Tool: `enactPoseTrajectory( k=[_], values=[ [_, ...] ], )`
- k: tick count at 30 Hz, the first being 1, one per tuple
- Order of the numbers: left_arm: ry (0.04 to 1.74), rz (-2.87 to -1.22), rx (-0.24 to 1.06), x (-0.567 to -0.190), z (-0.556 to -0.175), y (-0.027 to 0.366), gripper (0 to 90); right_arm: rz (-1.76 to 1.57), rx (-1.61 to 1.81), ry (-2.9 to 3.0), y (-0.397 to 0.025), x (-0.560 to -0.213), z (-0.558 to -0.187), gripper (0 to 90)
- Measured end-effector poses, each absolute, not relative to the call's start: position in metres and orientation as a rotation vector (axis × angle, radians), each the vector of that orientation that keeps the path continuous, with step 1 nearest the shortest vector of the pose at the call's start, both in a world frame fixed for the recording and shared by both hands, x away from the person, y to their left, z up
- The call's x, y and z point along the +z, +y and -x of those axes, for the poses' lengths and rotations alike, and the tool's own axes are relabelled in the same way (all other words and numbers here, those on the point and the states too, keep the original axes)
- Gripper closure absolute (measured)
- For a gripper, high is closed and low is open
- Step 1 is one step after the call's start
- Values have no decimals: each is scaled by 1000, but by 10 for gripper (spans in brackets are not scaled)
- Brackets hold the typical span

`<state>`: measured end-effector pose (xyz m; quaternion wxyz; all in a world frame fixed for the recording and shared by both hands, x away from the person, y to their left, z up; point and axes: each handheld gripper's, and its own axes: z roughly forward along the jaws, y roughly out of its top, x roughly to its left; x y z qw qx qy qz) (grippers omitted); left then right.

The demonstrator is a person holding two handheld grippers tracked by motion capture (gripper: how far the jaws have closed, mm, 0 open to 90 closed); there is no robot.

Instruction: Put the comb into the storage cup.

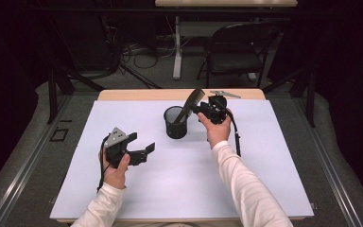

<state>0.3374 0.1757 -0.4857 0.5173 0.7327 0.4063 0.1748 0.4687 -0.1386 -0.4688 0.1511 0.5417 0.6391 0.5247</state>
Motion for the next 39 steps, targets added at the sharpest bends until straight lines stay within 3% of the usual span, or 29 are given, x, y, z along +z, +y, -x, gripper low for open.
enactPoseTrajectory(
  k=[23, 39],
  values=[
    [974, -1751, 421, -484, -338, 176, 161, -1407, 1419, 1860, -147, -462, -443, 393],
    [978, -1740, 410, -481, -338, 181, 161, -1243, 1428, 1927, -146, -450, -412, 267]
  ],
)
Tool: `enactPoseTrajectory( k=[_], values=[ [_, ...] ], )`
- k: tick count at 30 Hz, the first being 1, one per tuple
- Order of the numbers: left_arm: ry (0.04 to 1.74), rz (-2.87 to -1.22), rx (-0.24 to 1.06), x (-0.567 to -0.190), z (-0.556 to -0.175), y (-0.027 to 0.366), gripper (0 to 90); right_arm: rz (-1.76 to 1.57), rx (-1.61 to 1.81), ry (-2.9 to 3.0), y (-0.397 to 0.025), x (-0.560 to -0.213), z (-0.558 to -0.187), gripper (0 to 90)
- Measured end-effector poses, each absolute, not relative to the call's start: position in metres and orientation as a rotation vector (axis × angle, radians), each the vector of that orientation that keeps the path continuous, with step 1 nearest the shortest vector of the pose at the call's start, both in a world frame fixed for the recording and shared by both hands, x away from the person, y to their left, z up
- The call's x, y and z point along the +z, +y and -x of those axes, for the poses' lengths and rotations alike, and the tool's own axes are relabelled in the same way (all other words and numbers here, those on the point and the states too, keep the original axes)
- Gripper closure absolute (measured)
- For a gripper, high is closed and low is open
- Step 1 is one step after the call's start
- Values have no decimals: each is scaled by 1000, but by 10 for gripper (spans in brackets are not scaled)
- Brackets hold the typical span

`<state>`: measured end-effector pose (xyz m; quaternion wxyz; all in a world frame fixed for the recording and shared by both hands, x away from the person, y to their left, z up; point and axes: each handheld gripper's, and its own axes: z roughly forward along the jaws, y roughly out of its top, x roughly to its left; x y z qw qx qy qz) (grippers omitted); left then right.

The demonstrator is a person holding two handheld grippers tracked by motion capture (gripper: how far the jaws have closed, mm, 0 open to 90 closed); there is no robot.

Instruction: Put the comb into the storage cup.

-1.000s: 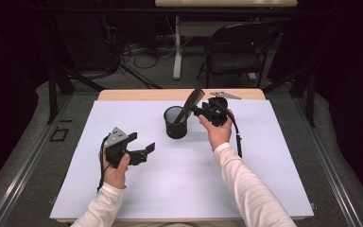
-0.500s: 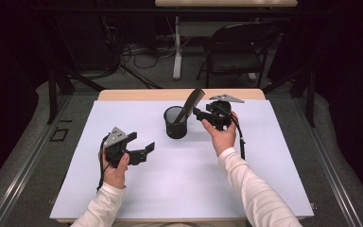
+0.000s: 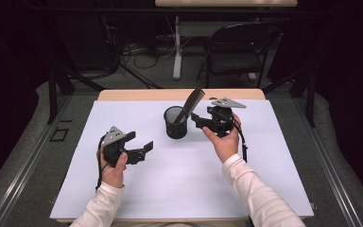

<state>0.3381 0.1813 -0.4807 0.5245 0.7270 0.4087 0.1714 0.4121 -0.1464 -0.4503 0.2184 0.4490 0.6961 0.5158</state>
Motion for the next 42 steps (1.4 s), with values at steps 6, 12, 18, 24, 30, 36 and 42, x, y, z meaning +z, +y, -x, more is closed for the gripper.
enactPoseTrajectory(
  k=[6, 12, 18, 24, 30, 36, 42],
  values=[
    [977, -1737, 408, -478, -338, 183, 161, -1174, 1445, 1958, -144, -448, -398, 255],
    [970, -1732, 410, -474, -338, 187, 161, -1127, 1496, 2002, -144, -445, -384, 188],
    [969, -1722, 408, -472, -338, 190, 161, -1101, 1520, 2016, -146, -444, -369, 156],
    [969, -1716, 412, -470, -338, 193, 161, -1085, 1507, 2010, -153, -446, -353, 153],
    [973, -1708, 415, -469, -338, 196, 161, -1091, 1522, 2001, -166, -453, -336, 149],
    [974, -1711, 416, -470, -339, 197, 161, -1109, 1514, 1968, -180, -465, -324, 149],
    [980, -1704, 414, -470, -339, 198, 161, -1136, 1515, 1958, -189, -475, -316, 149]
  ],
)
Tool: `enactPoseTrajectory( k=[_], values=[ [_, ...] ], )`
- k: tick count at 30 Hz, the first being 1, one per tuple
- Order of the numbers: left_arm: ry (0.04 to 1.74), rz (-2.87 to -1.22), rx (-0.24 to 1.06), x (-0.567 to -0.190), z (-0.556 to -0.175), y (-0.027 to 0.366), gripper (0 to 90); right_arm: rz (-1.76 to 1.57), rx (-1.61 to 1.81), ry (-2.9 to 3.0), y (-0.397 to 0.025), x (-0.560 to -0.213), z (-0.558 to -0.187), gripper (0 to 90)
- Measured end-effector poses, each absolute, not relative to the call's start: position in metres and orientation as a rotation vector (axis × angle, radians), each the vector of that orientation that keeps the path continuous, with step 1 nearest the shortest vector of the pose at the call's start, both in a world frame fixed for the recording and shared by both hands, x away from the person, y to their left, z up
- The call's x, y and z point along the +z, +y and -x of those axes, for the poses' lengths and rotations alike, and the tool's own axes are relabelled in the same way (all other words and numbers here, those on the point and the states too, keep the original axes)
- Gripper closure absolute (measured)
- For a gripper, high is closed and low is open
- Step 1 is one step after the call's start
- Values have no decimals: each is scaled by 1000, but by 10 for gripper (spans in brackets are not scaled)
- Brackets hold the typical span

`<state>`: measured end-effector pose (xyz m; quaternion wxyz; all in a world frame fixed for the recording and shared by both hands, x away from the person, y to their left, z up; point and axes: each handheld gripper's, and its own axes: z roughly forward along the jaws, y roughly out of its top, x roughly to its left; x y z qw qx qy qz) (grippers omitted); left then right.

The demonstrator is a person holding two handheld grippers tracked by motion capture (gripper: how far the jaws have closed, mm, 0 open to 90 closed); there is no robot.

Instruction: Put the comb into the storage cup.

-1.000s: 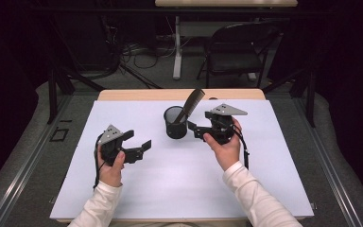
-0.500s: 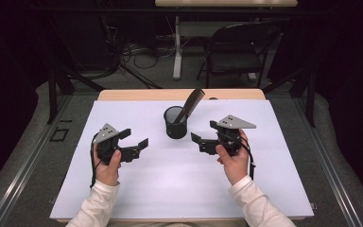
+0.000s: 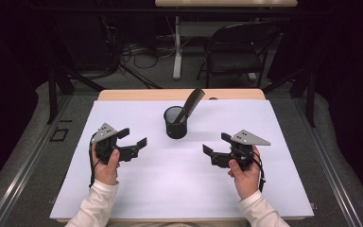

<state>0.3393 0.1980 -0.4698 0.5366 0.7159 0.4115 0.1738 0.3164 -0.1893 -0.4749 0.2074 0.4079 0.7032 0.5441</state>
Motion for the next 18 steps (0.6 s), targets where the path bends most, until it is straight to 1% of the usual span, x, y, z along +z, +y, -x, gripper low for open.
enactPoseTrajectory(
  k=[18],
  values=[
    [984, -1702, 416, -471, -340, 201, 161, -1126, 1473, 1949, -199, -500, -304, 150]
  ],
)
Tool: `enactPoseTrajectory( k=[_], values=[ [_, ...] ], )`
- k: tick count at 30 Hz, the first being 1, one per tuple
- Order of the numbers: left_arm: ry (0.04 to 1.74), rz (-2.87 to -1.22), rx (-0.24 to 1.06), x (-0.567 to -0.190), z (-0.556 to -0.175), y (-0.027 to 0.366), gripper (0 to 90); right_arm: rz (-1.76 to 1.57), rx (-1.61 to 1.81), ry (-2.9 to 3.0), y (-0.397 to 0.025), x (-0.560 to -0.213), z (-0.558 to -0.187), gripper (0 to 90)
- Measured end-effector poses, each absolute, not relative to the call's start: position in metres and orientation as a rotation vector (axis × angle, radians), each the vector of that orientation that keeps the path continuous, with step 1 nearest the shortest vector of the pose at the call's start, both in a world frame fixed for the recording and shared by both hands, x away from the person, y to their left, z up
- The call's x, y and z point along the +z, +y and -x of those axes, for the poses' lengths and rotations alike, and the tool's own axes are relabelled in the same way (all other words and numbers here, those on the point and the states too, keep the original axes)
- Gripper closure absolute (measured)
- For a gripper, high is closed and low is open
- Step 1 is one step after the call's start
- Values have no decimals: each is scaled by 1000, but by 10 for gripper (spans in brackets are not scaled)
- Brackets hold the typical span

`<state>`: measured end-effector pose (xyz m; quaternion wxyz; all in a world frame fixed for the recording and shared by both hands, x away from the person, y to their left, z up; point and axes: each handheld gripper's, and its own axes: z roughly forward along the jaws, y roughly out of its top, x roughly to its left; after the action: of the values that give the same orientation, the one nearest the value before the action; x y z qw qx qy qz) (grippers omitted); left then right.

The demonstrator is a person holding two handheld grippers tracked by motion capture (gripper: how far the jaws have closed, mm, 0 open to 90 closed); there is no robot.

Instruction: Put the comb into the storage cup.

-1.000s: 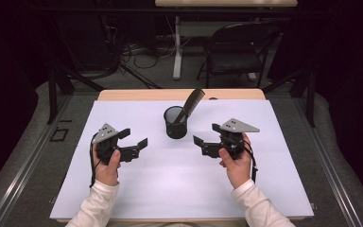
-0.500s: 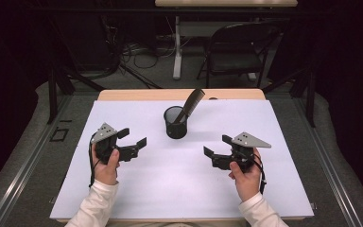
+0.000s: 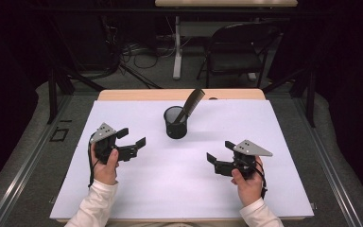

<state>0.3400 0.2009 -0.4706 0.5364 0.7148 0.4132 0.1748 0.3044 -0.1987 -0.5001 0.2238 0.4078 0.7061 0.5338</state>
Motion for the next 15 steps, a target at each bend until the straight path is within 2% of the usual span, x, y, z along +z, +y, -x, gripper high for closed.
enactPoseTrajectory(
  k=[15],
  values=[
    [990, -1688, 419, -470, -340, 204, 161, -1118, 1438, 1969, -201, -513, -303, 152]
  ],
)
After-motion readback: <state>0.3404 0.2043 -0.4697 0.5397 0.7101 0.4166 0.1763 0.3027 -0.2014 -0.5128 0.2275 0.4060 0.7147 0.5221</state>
